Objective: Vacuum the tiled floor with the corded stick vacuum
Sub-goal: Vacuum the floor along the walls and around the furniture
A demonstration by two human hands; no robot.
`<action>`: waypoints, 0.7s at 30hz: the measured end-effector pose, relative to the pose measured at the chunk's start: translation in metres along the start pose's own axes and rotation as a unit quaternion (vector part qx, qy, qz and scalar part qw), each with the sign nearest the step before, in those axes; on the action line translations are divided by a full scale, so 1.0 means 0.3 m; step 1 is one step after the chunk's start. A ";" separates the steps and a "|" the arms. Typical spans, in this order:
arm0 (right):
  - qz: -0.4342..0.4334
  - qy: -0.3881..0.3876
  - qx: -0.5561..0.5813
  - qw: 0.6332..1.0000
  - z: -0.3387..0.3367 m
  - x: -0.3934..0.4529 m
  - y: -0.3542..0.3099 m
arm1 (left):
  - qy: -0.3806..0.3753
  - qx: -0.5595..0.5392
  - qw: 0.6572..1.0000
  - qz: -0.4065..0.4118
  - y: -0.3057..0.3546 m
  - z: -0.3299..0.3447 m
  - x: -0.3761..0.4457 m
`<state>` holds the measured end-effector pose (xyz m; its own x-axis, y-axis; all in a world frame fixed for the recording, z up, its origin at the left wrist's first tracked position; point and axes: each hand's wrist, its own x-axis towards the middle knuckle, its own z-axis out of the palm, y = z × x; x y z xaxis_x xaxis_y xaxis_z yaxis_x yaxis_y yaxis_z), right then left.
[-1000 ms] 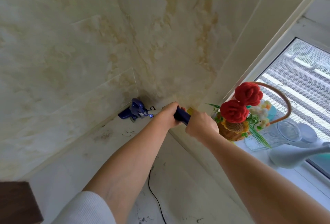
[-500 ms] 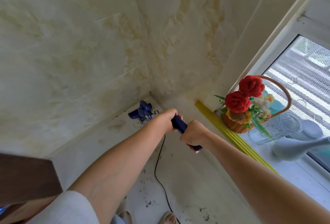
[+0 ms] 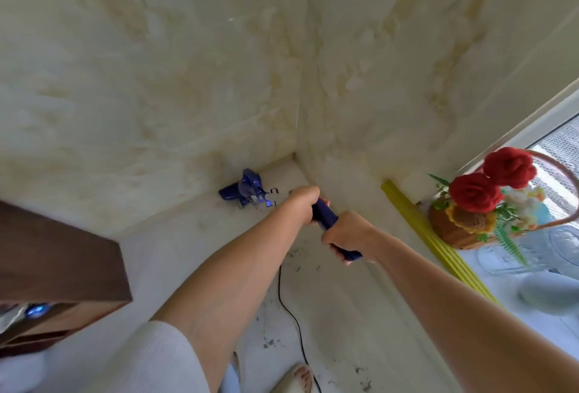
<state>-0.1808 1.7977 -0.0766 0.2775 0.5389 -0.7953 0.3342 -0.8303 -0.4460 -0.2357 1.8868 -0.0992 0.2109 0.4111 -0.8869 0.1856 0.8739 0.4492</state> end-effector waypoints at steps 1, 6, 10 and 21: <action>-0.005 0.000 -0.026 1.000 -0.006 0.009 -0.001 | 0.005 -0.001 1.000 0.006 0.003 0.001 0.012; -0.026 0.028 -0.102 0.994 -0.009 -0.002 -0.047 | 0.002 -0.031 0.999 0.007 0.019 -0.034 0.031; -0.029 0.035 -0.094 0.995 0.047 0.004 -0.104 | -0.014 -0.041 0.999 0.003 0.047 -0.099 0.047; -0.030 0.013 -0.099 0.994 0.108 -0.054 -0.135 | -0.029 -0.117 0.993 -0.011 0.015 -0.187 -0.005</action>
<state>-0.2280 1.8179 -0.0588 0.2741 0.5927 -0.7574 0.5218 -0.7532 -0.4006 -0.2891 1.9047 -0.1020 0.2646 0.3813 -0.8858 -0.0351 0.9217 0.3862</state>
